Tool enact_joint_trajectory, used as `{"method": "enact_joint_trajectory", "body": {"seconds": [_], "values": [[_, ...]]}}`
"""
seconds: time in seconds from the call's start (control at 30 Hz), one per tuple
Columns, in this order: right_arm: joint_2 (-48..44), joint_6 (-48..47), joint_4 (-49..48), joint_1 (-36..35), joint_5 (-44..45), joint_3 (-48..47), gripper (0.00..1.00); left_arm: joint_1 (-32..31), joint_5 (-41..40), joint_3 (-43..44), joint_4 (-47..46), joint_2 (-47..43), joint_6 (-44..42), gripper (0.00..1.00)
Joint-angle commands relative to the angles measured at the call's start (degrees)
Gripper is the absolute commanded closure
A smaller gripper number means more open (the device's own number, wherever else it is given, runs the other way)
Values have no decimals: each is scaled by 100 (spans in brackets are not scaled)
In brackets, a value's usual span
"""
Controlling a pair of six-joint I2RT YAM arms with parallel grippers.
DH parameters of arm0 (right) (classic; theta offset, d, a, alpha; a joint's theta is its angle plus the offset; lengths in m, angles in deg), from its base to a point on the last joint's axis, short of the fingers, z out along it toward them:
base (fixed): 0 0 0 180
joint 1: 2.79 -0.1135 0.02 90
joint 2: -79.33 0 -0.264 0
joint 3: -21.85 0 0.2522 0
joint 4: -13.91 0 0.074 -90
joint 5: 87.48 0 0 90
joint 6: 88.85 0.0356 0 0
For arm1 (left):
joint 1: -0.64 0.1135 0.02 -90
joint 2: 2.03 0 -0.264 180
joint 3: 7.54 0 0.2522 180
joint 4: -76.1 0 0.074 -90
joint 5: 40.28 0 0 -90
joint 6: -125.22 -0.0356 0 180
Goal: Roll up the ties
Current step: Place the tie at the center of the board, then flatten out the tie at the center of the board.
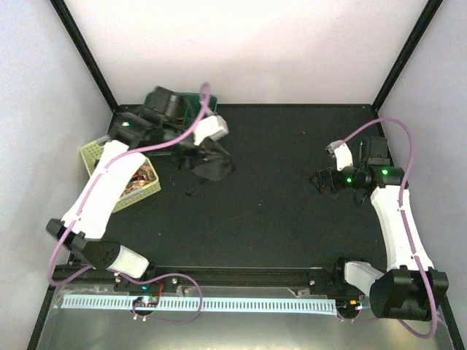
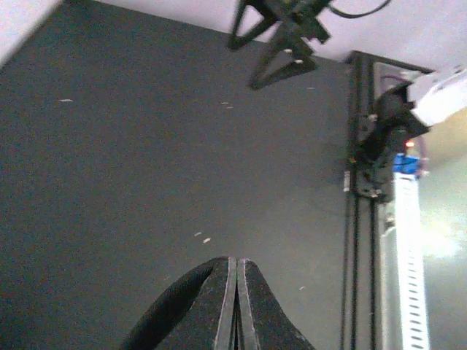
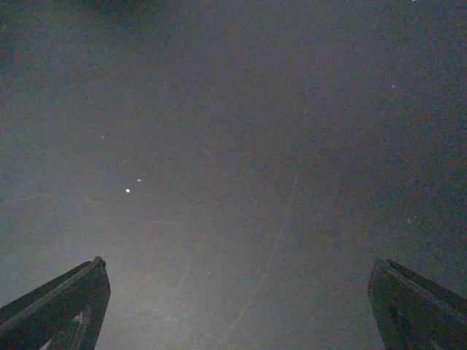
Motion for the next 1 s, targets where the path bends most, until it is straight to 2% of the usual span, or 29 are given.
{"method": "enact_joint_trajectory", "body": {"seconds": [0.0, 0.03, 0.1, 0.13, 0.17, 0.27, 0.33, 0.4, 0.47, 0.57, 0.63, 0.8, 0.97], "values": [[4, 27, 158, 115, 25, -17, 0, -1068, 210, -346, -1559, 751, 1361, 92], [71, 0, 220, 134, 86, -50, 0, -1343, 63, 60, -1482, 1110, 1282, 75], [228, -107, 402, 208, 118, -151, 0, -1609, -237, 1002, -1090, 1862, 1158, 32], [315, -172, 528, 244, 128, -233, 0, -1595, -450, 1350, -977, 2091, 1292, 16], [409, -254, 657, 293, 135, -314, 0, -1500, -606, 1518, -843, 2229, 1380, 7], [551, -481, 915, 452, 130, -445, 0, -1008, -393, 1417, -315, 2240, 1011, 6], [525, -852, 1042, 470, 38, -420, 0, -737, -400, 965, -35, 2055, 754, 6], [479, -1329, 1209, 463, -297, -362, 1, -550, -457, 154, -23, 1665, 410, 6], [430, -1601, 1287, 391, -650, -264, 4, -452, -811, -1020, -408, 1025, 73, 6], [408, -1552, 1063, -180, -782, -92, 7, -294, -1232, -2706, -1048, 48, -109, 6], [504, -1443, 902, -660, -818, -58, 8, -16, -1296, -3422, -1102, -266, -157, 6], [990, -1420, 421, -2203, -625, -106, 10, 1137, -1219, -4261, -783, -224, -50, 11], [1985, -1252, 28, -3425, -670, -750, 14, 1500, -1569, -4506, -898, -173, 96, 13]]}}
